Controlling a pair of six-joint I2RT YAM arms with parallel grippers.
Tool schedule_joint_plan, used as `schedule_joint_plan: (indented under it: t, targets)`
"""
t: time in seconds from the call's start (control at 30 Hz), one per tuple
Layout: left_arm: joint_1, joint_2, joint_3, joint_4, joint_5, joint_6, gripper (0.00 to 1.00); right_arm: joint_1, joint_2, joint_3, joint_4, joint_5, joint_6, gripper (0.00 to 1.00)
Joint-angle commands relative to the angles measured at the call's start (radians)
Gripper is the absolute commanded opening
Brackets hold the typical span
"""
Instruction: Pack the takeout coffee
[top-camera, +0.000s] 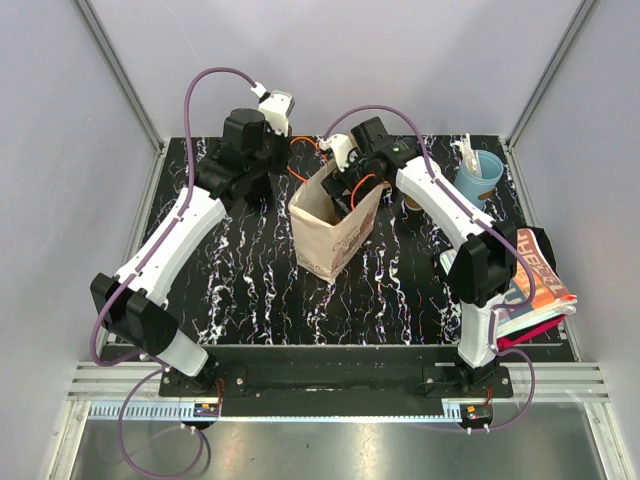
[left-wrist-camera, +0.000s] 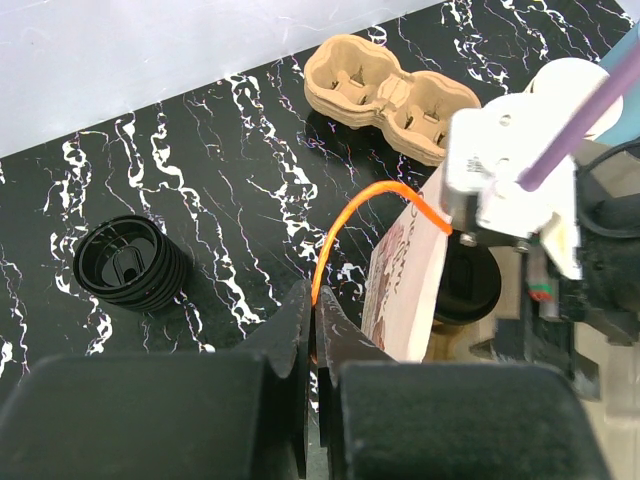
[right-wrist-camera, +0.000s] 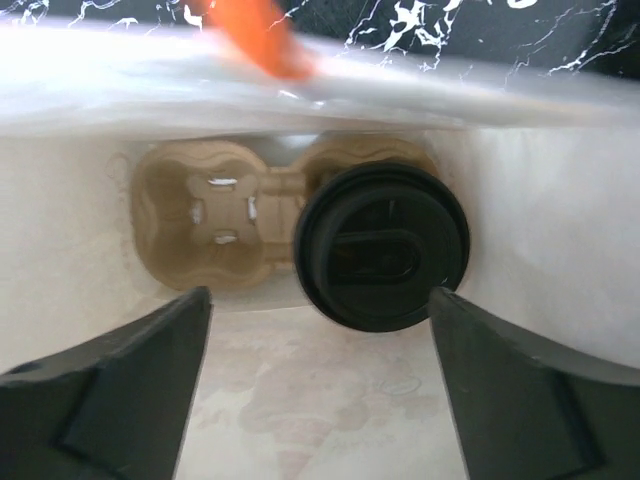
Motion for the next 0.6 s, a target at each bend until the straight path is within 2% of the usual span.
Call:
schedule_joint_plan:
  t: [0.0,0.57]
  targets:
    - [-0.002,-0.006,0.016,0.044,0.019,-0.008,0.00,-0.005,-0.110,0.025,-0.005,0.033,-0.019,1.00]
    - [-0.002,-0.014,0.018,0.043,0.021,-0.001,0.01,-0.005,-0.311,0.059,-0.050,0.027,-0.011,1.00]
